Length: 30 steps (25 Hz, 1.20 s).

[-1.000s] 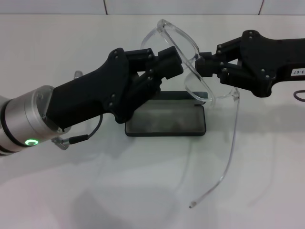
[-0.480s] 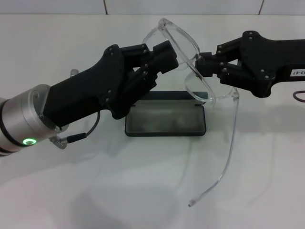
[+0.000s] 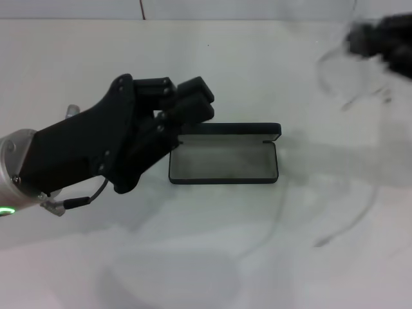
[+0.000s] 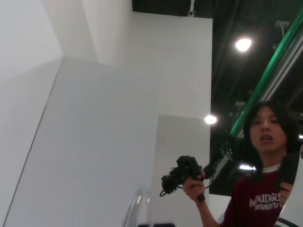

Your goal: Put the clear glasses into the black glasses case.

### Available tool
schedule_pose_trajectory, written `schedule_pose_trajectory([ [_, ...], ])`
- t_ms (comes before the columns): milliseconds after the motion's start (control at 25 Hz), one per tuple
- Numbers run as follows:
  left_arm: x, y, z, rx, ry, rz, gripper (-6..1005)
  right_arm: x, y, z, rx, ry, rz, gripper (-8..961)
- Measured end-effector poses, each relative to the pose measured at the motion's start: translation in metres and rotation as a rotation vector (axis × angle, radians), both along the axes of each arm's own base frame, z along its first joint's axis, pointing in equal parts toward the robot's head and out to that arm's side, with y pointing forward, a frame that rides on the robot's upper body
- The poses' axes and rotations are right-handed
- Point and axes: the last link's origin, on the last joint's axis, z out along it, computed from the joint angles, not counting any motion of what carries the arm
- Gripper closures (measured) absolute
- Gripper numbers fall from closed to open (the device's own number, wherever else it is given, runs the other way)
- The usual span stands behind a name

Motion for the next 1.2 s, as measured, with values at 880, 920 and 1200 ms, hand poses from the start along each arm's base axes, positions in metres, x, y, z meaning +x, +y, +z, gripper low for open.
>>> schedule_pose_trajectory([
  [880,0.051,-0.016,-0.046,-0.186,0.057,-0.315,886,0.010,-0.004,0.009,0.353,0.645,0.033,885],
  [920,0.052,-0.015,-0.046,-0.180,0.048,-0.310,886,0.007,-0.002,0.006,0.349,0.635,0.037,885],
  [1200,0.056,-0.009,-0.041,-0.136,-0.002,-0.277,886,-0.011,0.005,-0.022,0.301,0.564,0.068,885],
])
